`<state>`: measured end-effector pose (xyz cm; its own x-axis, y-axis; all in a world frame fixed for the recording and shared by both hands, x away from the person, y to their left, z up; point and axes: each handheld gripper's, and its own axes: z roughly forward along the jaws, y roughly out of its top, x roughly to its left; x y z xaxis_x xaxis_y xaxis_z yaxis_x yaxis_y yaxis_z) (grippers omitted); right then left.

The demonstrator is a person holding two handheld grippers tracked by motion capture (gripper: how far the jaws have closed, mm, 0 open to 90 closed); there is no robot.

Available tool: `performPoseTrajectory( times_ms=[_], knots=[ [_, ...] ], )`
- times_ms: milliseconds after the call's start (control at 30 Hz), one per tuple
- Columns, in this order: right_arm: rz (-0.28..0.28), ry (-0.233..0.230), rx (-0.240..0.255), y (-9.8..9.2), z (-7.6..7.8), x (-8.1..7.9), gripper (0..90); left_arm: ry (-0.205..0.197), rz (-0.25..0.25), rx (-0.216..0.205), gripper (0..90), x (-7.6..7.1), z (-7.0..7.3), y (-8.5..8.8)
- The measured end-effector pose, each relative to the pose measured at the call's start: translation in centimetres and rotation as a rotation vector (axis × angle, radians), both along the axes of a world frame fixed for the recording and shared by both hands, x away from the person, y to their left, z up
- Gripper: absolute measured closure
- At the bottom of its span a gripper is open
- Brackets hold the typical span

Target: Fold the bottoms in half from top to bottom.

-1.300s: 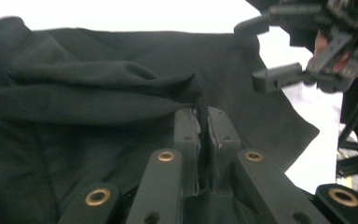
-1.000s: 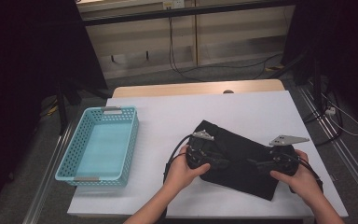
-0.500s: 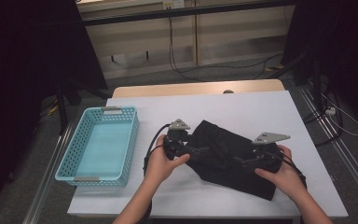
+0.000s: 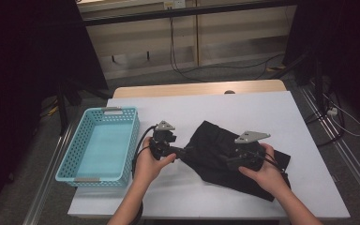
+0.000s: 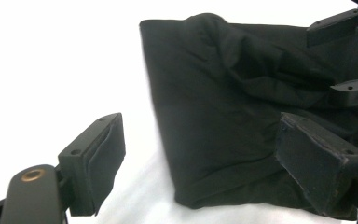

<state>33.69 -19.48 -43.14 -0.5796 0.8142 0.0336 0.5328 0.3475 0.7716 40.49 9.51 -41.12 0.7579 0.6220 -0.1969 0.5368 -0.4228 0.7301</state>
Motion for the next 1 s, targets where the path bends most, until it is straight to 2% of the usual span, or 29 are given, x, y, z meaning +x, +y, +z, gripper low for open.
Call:
performPoseTrajectory(
  times_ms=[167, 200, 233, 267, 333, 367, 400, 433, 467, 500, 567, 600, 633, 667, 700, 733, 833, 867, 900, 967, 1000],
  knots=[
    [-0.008, 0.003, 0.003, 1.2, -0.2, 0.4, 26.3, 0.007, 0.01, 0.002, 16.3, 0.0, -0.2, 0.4],
    [0.01, 0.008, -0.01, 2.1, -0.4, 0.6, 26.1, 0.014, 0.006, 0.009, 16.2, 0.0, -0.3, 0.6],
    [0.008, 0.005, -0.028, 2.4, -0.5, 0.6, 26.7, 0.012, 0.021, 0.002, 16.2, 0.0, -0.4, 0.5],
    [0.003, 0.005, -0.048, 2.6, -0.6, 0.7, 28.1, 0.014, 0.014, 0.008, 16.2, 0.1, -0.4, 0.7],
    [-0.012, -0.001, -0.096, 3.0, -1.1, 0.8, 36.1, 0.014, 0.022, 0.006, 16.2, 0.1, -0.5, 0.7],
    [-0.012, -0.001, -0.096, 3.0, -1.1, 0.8, 36.1, 0.018, 0.023, 0.007, 16.2, 0.1, -0.6, 0.8],
    [-0.016, 0.001, -0.116, 2.9, -1.5, 1.0, 52.9, 0.018, 0.03, 0.005, 16.2, 0.0, -0.7, 0.8],
    [-0.02, -0.014, -0.114, 2.6, -1.4, 1.0, 64.4, 0.017, 0.035, 0.004, 16.1, 0.0, -0.7, 0.9],
    [-0.031, -0.022, -0.104, 2.3, -1.4, 1.0, 69.8, 0.017, 0.035, 0.004, 16.1, 0.0, -0.7, 0.9],
    [-0.031, -0.022, -0.104, 2.3, -1.4, 1.0, 69.8, 0.017, 0.034, 0.004, 16.1, 0.0, -0.7, 1.0],
    [-0.074, -0.01, -0.058, 0.8, -0.7, 1.0, 81.7, 0.017, 0.035, 0.001, 16.1, 0.0, -0.5, 1.1],
    [-0.085, -0.007, -0.053, 0.4, -0.7, 1.0, 81.1, 0.017, 0.035, 0.001, 16.1, 0.0, -0.5, 1.1],
    [-0.101, 0.018, -0.035, -0.3, -0.6, 0.9, 78.6, 0.012, 0.04, -0.001, 16.1, 0.0, -0.5, 1.2],
    [-0.101, 0.018, -0.035, -0.3, -0.6, 0.9, 78.6, 0.012, 0.04, -0.001, 16.1, 0.0, -0.5, 1.2],
    [-0.139, 0.042, -0.035, -1.5, -0.8, 0.6, 69.1, 0.014, 0.04, -0.002, 16.1, 0.0, -0.5, 1.2],
    [-0.148, 0.044, -0.043, -2.0, -0.8, 0.5, 65.0, 0.019, 0.037, 0.002, 16.1, 0.0, -0.5, 1.3],
    [-0.172, 0.038, -0.046, -3.1, -0.7, 0.1, 56.4, 0.014, 0.038, 0.008, 16.1, 0.1, -0.5, 1.3],
    [-0.182, 0.039, -0.019, -4.0, -0.3, 0.0, 52.9, 0.012, 0.042, 0.005, 16.0, 0.1, -0.6, 1.3],
    [-0.182, 0.039, -0.019, -4.0, -0.3, 0.0, 52.9, 0.011, 0.044, 0.003, 16.0, 0.1, -0.6, 1.3],
    [-0.195, 0.005, 0.01, -4.5, 0.2, 0.5, 45.8, 0.003, 0.049, 0.014, 15.9, 0.2, -0.6, 1.3],
    [-0.198, -0.006, 0.008, -4.5, 0.3, 0.8, 45.1, 0.003, 0.049, 0.014, 15.9, 0.2, -0.6, 1.3]
  ],
)
